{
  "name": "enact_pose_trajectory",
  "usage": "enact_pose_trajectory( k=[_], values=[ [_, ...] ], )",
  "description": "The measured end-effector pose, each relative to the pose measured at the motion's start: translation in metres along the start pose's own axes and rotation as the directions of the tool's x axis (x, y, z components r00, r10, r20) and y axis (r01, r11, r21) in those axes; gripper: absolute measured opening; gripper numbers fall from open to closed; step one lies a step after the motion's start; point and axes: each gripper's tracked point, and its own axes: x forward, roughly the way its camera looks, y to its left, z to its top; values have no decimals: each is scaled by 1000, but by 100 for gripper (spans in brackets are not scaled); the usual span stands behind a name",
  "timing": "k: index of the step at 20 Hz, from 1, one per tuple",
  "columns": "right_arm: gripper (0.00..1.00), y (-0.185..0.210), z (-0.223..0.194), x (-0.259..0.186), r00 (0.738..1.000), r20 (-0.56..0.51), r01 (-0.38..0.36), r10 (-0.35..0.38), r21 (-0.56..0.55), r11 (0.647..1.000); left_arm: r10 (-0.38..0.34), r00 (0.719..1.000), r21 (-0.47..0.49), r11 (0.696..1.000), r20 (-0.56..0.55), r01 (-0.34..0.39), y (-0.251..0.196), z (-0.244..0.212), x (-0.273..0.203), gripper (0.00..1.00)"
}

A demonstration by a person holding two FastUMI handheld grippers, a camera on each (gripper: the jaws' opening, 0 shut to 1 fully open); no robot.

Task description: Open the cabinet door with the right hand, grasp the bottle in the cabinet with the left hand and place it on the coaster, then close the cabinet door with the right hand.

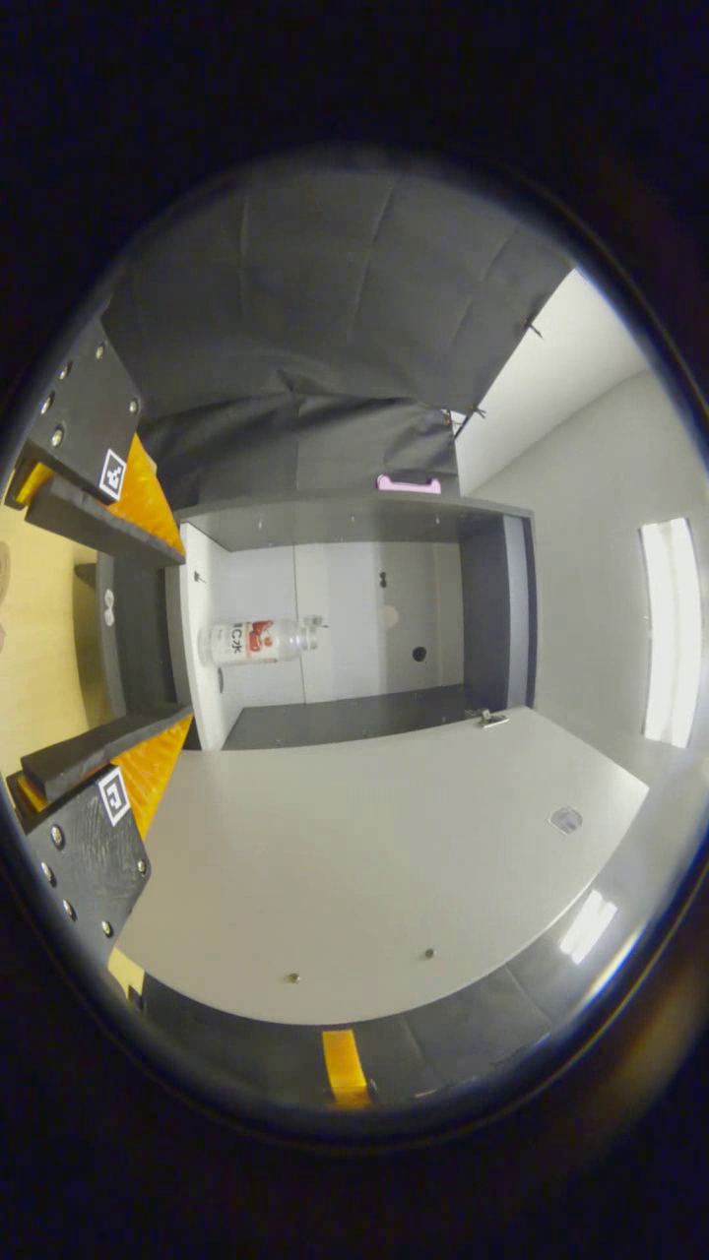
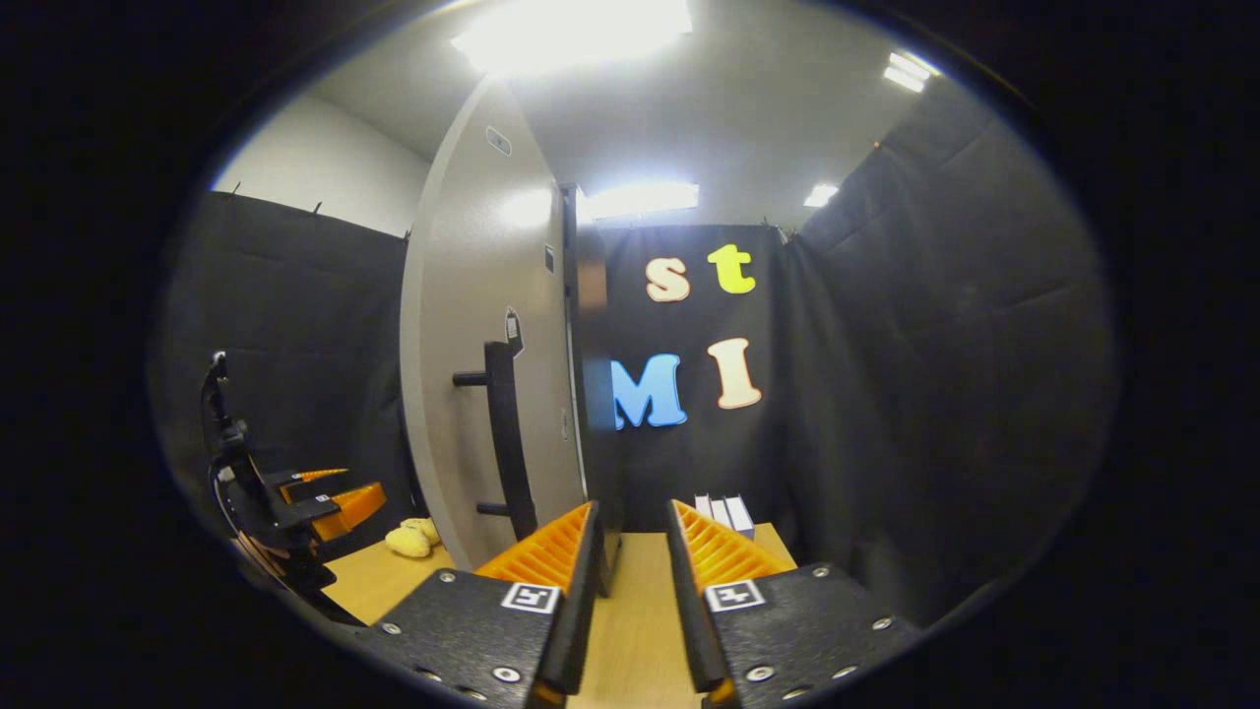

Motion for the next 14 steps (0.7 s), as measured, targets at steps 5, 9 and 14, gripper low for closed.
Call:
enact_pose_trajectory(
  k=[5, 9, 14],
  values=[
    [93, -41, -14, -10, 984, 6, 178, -178, -39, 983, -33, 999, -15, 999, 16, 33, -8, 9, 54, 82],
    [95, -58, -25, -12, 966, -11, 258, -259, -30, 966, -80, 997, -68, 994, 5, 81, -10, 8, 105, 82],
    [96, -68, -48, -10, 934, -64, 355, -352, 27, 935, -124, 992, -73, 990, -1, 123, -7, 6, 163, 82]
  ],
)
